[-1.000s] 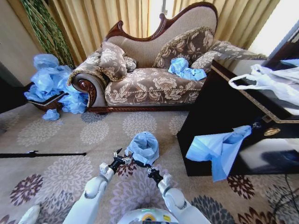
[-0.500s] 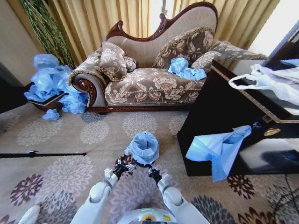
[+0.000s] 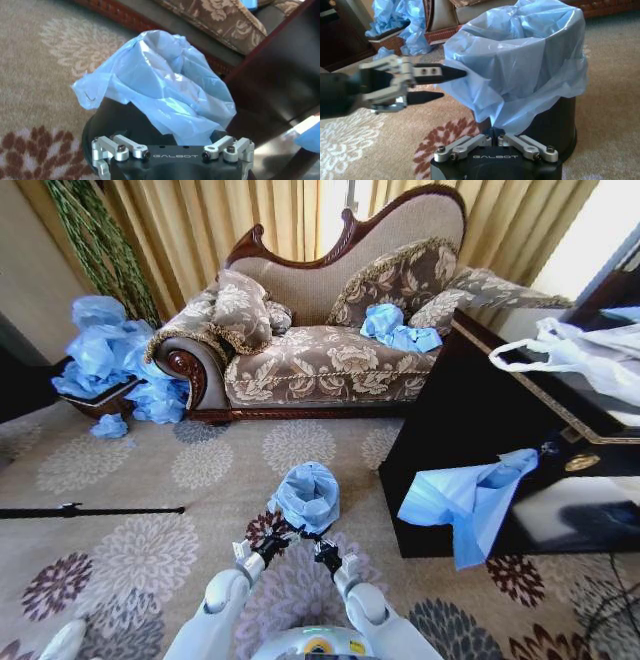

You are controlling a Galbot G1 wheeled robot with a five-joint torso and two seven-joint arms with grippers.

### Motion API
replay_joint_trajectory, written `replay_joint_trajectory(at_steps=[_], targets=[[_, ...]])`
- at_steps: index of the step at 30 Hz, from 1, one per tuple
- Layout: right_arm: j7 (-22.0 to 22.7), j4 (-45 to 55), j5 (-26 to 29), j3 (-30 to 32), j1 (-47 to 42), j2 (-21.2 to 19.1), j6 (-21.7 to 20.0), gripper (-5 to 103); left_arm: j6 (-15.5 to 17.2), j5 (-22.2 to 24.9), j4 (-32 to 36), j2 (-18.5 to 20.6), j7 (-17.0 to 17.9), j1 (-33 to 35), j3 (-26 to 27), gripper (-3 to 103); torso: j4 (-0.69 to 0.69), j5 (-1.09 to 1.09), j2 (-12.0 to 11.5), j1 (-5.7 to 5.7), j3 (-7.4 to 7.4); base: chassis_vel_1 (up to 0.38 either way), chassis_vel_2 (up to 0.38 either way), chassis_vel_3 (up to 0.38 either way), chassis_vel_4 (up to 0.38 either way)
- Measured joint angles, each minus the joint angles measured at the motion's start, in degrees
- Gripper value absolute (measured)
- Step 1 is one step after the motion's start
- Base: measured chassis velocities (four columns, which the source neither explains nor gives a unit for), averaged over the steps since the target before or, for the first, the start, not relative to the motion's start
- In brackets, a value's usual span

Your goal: Place a garbage bag over the trash bin.

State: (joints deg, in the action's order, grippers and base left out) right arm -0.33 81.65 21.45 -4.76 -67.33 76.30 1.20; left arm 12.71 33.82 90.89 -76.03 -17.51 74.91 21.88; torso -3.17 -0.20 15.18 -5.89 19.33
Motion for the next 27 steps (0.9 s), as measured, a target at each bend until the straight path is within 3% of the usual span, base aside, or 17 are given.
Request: replay_joint_trajectory(at_steps=[7, 9, 11, 12, 15, 18, 20, 21, 23, 27], targets=[[-0.03, 0.39, -0.10, -0.15, -0.17, -0.24, 0.04, 0, 0.36, 1.11, -1.65, -1.10, 1.47, -0.97, -0.74, 102, 0.01, 0.00, 0.00, 0.00, 0.00, 0.000, 0.000, 0.000, 0.000], [-0.03, 0.45, -0.16, -0.20, -0.17, -0.40, 0.04, 0, 0.05, 1.38, -2.07, -1.73, 2.02, -1.18, -0.91, 95, 0.00, 0.00, 0.00, 0.00, 0.00, 0.000, 0.000, 0.000, 0.000], [-0.03, 0.45, -0.19, -0.20, -0.17, -0.43, 0.04, 0, -0.04, 1.38, -2.11, -1.79, 2.05, -1.18, -0.93, 95, 0.00, 0.00, 0.00, 0.00, 0.00, 0.000, 0.000, 0.000, 0.000], [-0.03, 0.43, -0.31, -0.20, -0.17, -0.51, 0.04, 0, -0.34, 1.38, -2.22, -1.93, 2.09, -1.18, -0.97, 88, 0.00, 0.00, 0.00, 0.00, 0.00, 0.000, 0.000, 0.000, 0.000], [-0.03, 0.33, -0.43, -0.24, -0.17, -0.50, 0.05, 0, -0.80, 1.37, -2.63, -1.96, 2.05, -1.24, -0.97, 84, 0.01, 0.00, 0.00, 0.00, 0.00, 0.000, 0.000, 0.000, 0.000], [-0.02, 0.22, -0.64, -0.33, -0.29, -0.48, 0.09, 0, -1.51, 1.25, -3.26, -2.08, 1.15, -1.33, -0.85, 72, 0.00, 0.00, 0.00, 0.00, 0.00, 0.000, 0.000, 0.000, 0.000], [-0.01, 0.18, -0.70, -0.36, -0.33, -0.48, 0.09, 0, -1.62, 1.20, -3.32, -2.07, 0.69, -1.33, -0.82, 72, 0.00, 0.00, 0.00, 0.00, 0.00, 0.000, 0.000, 0.000, 0.000], [0.00, 0.09, -0.77, -0.40, -0.36, -0.51, 0.11, 0, -1.85, 1.10, -3.43, -2.04, -0.04, -1.32, -0.81, 64, 0.00, 0.00, 0.00, 0.00, 0.00, 0.000, 0.000, 0.000, 0.000], [0.01, -0.04, -0.85, -0.42, -0.36, -0.55, 0.19, 0, -2.02, 1.04, -3.60, -2.05, -0.42, -1.33, -0.79, 64, 0.00, 0.00, 0.00, 0.00, 0.00, 0.000, 0.000, 0.000, 0.000], [0.08, -0.21, -0.90, -0.50, -0.34, -0.60, 0.33, 0, -2.51, 0.96, -4.45, -2.32, -0.95, -1.63, -0.71, 52, 0.00, 0.00, 0.00, 0.00, 0.00, 0.000, 0.000, 0.000, 0.000]])
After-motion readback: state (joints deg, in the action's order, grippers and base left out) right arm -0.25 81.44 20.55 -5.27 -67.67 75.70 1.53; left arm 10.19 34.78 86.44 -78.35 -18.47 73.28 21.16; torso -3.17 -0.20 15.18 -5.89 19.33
